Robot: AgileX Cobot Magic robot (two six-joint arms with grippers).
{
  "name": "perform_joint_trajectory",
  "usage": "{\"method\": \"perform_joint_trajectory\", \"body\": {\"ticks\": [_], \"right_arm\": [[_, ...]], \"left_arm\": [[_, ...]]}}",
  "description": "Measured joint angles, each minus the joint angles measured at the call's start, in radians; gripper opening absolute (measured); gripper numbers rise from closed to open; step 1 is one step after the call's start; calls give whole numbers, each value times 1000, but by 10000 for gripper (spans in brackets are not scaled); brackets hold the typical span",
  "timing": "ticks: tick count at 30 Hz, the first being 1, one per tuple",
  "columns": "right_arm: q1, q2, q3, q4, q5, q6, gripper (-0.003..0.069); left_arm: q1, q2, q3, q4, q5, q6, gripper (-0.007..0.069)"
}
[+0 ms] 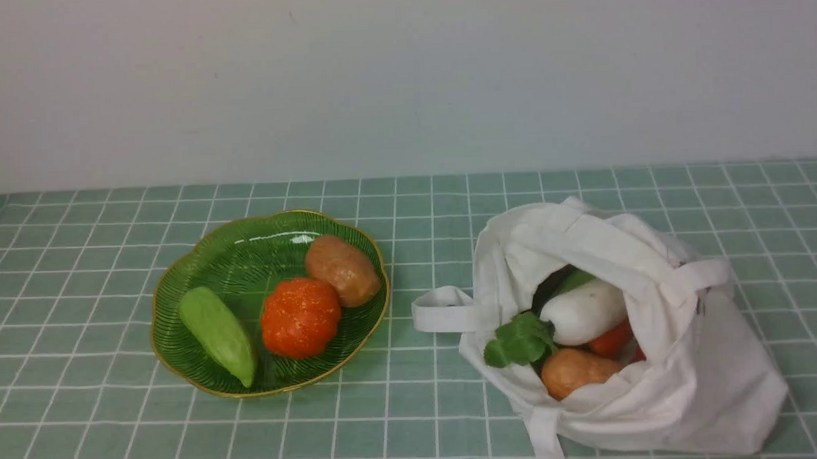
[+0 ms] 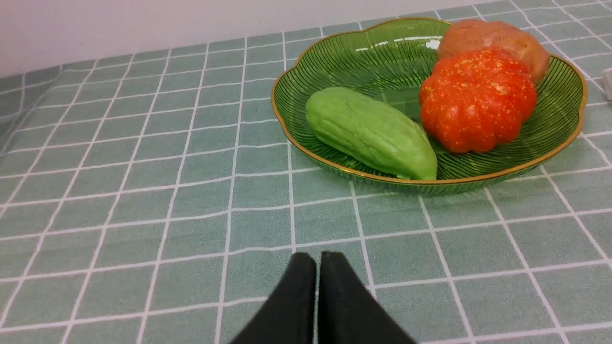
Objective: Take vegetables from cloth bag on blue coffee tablecloth place on plate.
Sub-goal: 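Reach into the cloth bag and grasp a vegetable inside it with the right gripper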
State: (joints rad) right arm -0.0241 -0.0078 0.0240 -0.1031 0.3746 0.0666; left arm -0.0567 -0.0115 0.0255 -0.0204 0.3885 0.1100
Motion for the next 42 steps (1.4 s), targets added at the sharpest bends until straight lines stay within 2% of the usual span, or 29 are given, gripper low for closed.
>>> {"method": "perform_joint_trajectory", "body": {"ticks": [20, 23, 28, 31, 36, 39, 42], "right_arm": [[0, 0, 0, 0, 0, 0, -14], [1, 0, 2, 46, -24, 29, -14], [1, 0, 6, 341, -253, 205, -14], [1, 0, 6, 439, -354, 248, -14], [1, 0, 6, 493, -436, 267, -14], [5, 0, 1, 531, -492, 321, -14], [34, 6, -108, 524, -403, 382, -14]], "left_arm": [[0, 0, 0, 0, 0, 0, -8], [0, 0, 0, 0, 0, 0, -8], [0, 0, 0, 0, 0, 0, -8], [0, 0, 0, 0, 0, 0, -8], [0, 0, 0, 0, 0, 0, -8], [0, 0, 0, 0, 0, 0, -8], [0, 0, 0, 0, 0, 0, -8]]}}
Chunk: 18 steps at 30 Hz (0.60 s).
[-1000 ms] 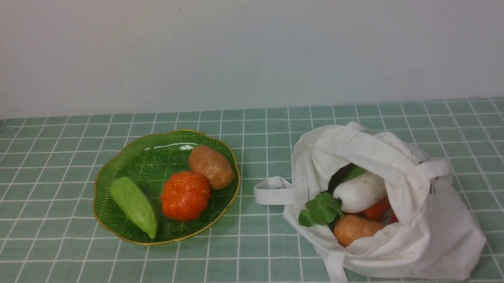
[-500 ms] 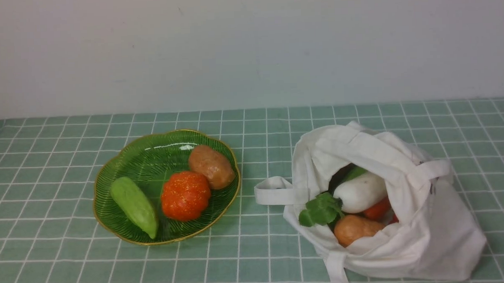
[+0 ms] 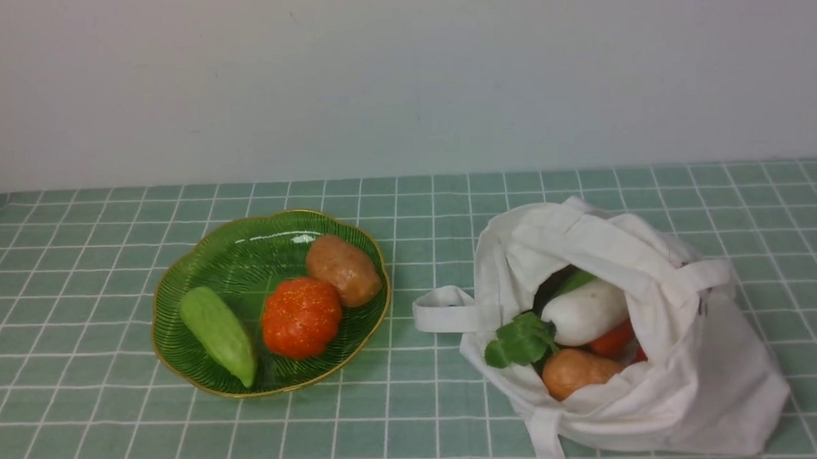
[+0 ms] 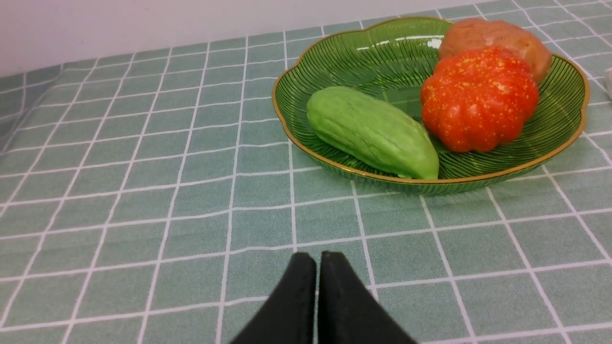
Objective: Take vegetables from cloth bag on blue coffee tablecloth place on plate.
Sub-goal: 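Reach into the cloth bag and grasp a vegetable inside it with the right gripper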
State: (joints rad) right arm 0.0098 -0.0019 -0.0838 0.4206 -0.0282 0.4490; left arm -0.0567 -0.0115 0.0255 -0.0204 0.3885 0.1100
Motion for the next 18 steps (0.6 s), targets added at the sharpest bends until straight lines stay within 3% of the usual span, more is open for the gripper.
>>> {"method": "perform_joint_trajectory", "body": {"ticks": [4, 10, 13, 18], "right_arm": [[65, 164, -302, -78, 302, -19, -14], [191, 664, -727, -115, 969, -265, -14], [246, 877, -827, -97, 1059, -347, -14], [374, 1105, -901, -99, 1022, -388, -12]], "left_arm": [[0, 0, 0, 0, 0, 0, -8], [0, 0, 0, 0, 0, 0, -8], [0, 0, 0, 0, 0, 0, -8], [0, 0, 0, 0, 0, 0, -8]]}}
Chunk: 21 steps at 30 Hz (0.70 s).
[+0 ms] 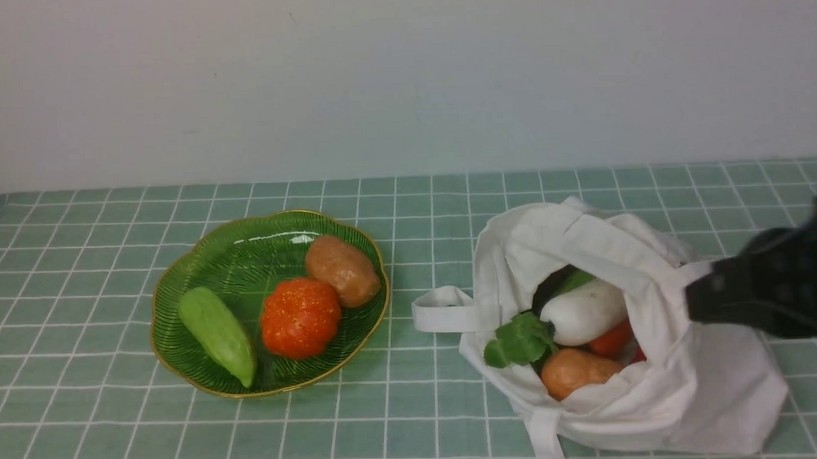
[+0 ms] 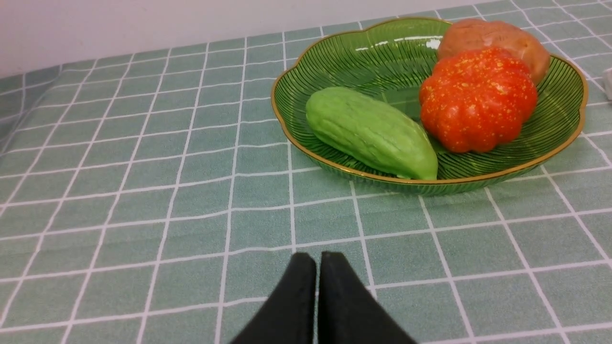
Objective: Take vegetables from cloth bag on blue coffee tablecloth place on plate.
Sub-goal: 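Reach into the cloth bag and grasp a vegetable inside it with the right gripper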
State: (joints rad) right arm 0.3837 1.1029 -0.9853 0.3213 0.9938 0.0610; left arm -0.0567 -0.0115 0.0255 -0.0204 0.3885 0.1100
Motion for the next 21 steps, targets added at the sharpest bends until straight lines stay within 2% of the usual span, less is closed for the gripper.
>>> {"method": "perform_joint_trajectory", "body": {"ticks": [5, 12, 18, 21], "right_arm": [[114, 219, -46, -57, -40, 82, -10], [127, 405, -55, -115, -126, 184, 1], [41, 509, -55, -154, -178, 272, 56], [-42, 537, -57, -76, -224, 259, 107]], "left_arm": [[0, 0, 0, 0, 0, 0, -8], [0, 0, 0, 0, 0, 0, -8], [0, 0, 0, 0, 0, 0, -8], [0, 0, 0, 0, 0, 0, -8]]}}
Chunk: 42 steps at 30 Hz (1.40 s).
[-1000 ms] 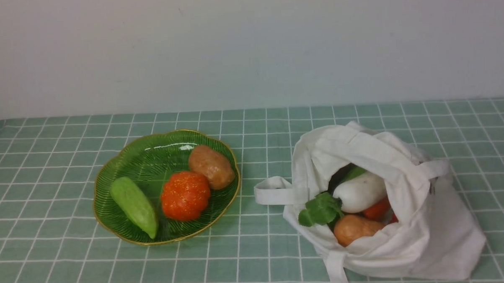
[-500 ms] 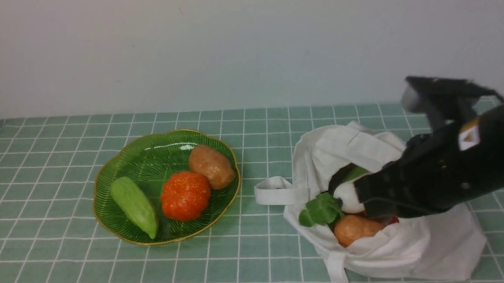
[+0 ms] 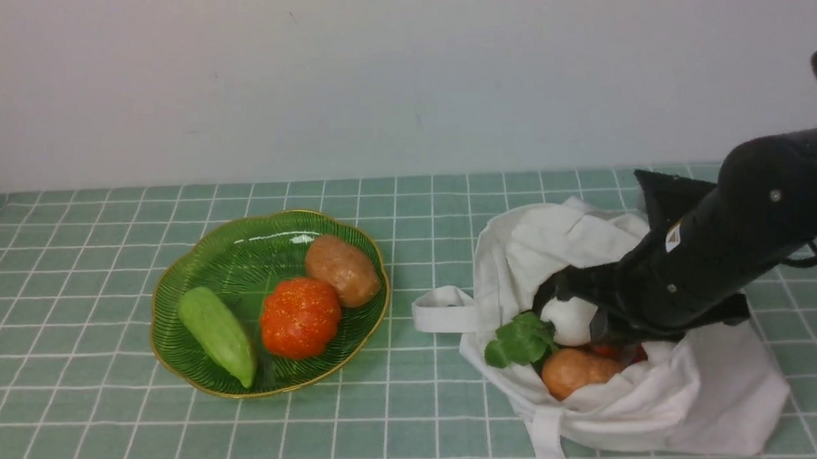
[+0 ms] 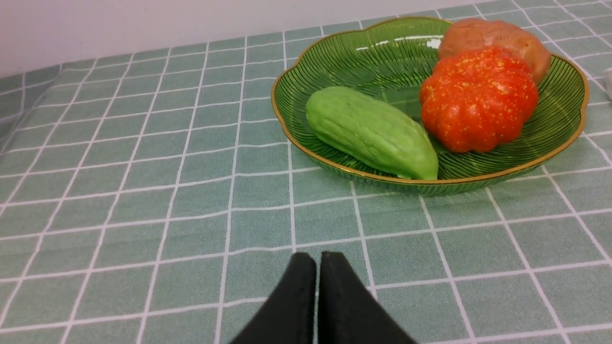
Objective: Take vegetables from cloth bag on blue coffee tablecloth place on plate.
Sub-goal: 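Reach into the cloth bag and grasp a vegetable inside it with the right gripper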
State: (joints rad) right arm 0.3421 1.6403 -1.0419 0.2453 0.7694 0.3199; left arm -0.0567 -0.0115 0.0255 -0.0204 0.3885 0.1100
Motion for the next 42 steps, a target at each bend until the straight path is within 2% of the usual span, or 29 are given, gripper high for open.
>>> {"method": "perform_joint_trajectory", "body": {"ticks": [3, 8, 11, 16, 25, 29, 32, 33, 34, 40, 42], "right_arm": [[-48, 20, 0, 117, -33, -70, 180], [-80, 55, -4, 288, -66, -152, 374], [-88, 82, -7, 354, -67, -145, 516], [-88, 109, -7, 387, -87, -130, 636], [-126, 124, -7, 396, -202, 20, 645], [-130, 140, -10, 404, -229, 33, 627], [-130, 148, -14, 410, -234, 33, 585], [-130, 152, -16, 414, -239, 33, 540], [-131, 155, -17, 414, -241, 33, 526], [-135, 151, -17, 423, -233, -47, 527], [-137, 128, -15, 416, -191, -116, 517]], "left_arm": [[0, 0, 0, 0, 0, 0, -8], [0, 0, 0, 0, 0, 0, -8], [0, 0, 0, 0, 0, 0, -8], [0, 0, 0, 0, 0, 0, -8], [0, 0, 0, 0, 0, 0, -8], [0, 0, 0, 0, 0, 0, -8], [0, 0, 0, 0, 0, 0, -8], [0, 0, 0, 0, 0, 0, -8], [0, 0, 0, 0, 0, 0, -8], [0, 0, 0, 0, 0, 0, -8], [0, 0, 0, 0, 0, 0, -8]]}}
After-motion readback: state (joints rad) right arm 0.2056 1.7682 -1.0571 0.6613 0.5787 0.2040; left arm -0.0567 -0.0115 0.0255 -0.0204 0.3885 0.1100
